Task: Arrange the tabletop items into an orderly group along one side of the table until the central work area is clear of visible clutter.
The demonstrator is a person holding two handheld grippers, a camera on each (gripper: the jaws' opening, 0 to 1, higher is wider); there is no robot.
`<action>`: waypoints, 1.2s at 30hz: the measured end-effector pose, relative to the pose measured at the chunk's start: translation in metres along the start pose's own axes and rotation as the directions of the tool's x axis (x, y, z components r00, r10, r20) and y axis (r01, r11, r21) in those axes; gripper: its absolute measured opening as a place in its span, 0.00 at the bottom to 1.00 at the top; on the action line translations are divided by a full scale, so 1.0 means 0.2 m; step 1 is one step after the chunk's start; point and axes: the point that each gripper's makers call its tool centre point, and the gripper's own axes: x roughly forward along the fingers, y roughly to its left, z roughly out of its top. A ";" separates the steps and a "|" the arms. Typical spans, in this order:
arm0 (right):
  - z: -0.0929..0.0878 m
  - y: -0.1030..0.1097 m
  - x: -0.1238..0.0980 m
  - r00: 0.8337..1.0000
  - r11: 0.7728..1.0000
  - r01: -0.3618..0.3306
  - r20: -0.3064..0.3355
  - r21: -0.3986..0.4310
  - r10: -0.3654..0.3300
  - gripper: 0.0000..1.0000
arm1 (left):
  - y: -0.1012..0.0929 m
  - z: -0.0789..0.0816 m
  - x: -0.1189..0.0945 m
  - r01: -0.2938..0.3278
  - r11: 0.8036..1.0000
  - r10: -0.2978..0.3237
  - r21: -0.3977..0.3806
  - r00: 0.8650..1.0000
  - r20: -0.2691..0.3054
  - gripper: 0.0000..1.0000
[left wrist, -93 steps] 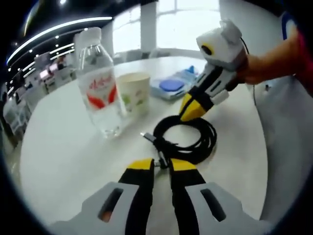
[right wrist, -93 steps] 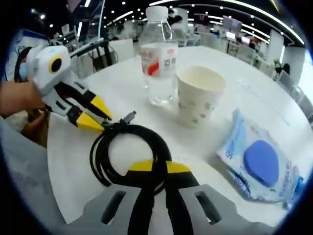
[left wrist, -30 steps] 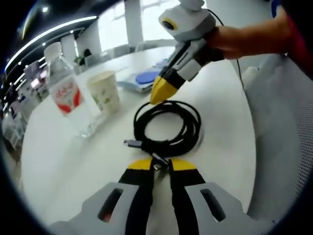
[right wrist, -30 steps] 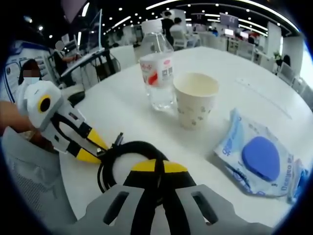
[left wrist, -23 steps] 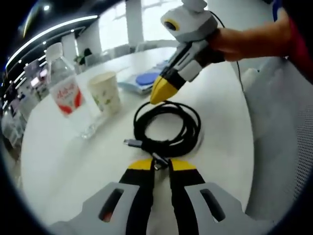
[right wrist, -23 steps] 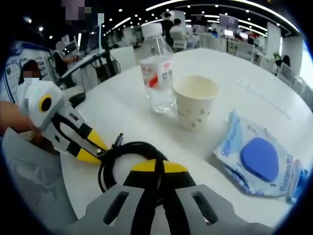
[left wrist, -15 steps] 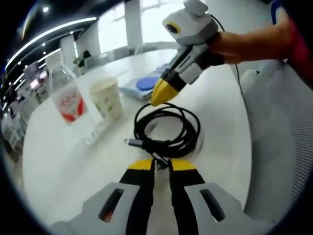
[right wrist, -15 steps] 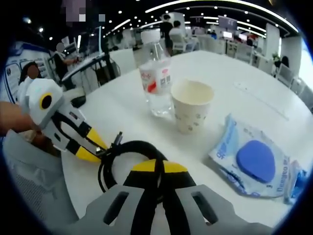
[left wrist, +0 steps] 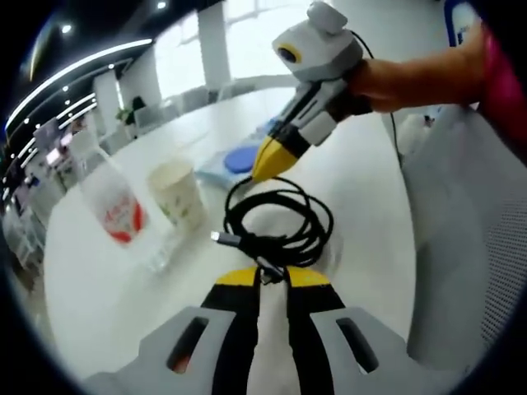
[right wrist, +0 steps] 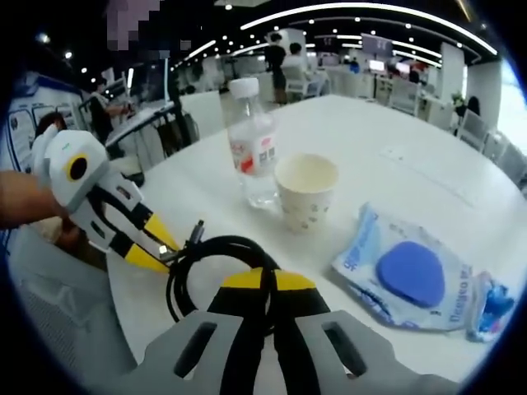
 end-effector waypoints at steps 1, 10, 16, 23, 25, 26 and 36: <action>0.00 -0.01 -0.01 1.000 1.000 0.002 0.004 0.000 -0.002 0.01 | 0.00 0.01 0.00 0.002 1.000 -0.002 0.005 1.000 0.001 0.08; 0.02 -0.07 -0.15 0.998 0.999 0.043 0.038 0.011 -0.043 0.01 | -0.04 0.15 0.03 0.028 0.999 -0.029 0.045 0.999 0.021 0.08; 0.01 -0.15 -0.29 0.995 0.997 0.074 0.060 0.035 -0.076 0.01 | -0.09 0.27 0.09 0.060 0.994 -0.063 0.091 0.997 0.033 0.08; -0.04 -0.29 -0.49 0.987 0.989 0.138 0.071 0.053 -0.142 0.01 | -0.18 0.46 0.22 0.114 0.980 -0.122 0.162 0.992 0.039 0.08; -0.07 -0.34 -0.54 0.984 0.986 0.156 0.071 0.064 -0.161 0.01 | -0.20 0.49 0.24 0.122 0.978 -0.131 0.171 0.991 0.041 0.08; -0.07 -0.35 -0.56 0.983 0.984 0.162 0.072 0.069 -0.167 0.01 | -0.21 0.52 0.27 0.130 0.975 -0.139 0.178 0.989 0.042 0.08; -0.19 -0.54 -0.78 0.968 0.967 0.237 0.064 0.098 -0.244 0.01 | -0.32 0.69 0.46 0.181 0.961 -0.196 0.208 0.979 0.053 0.08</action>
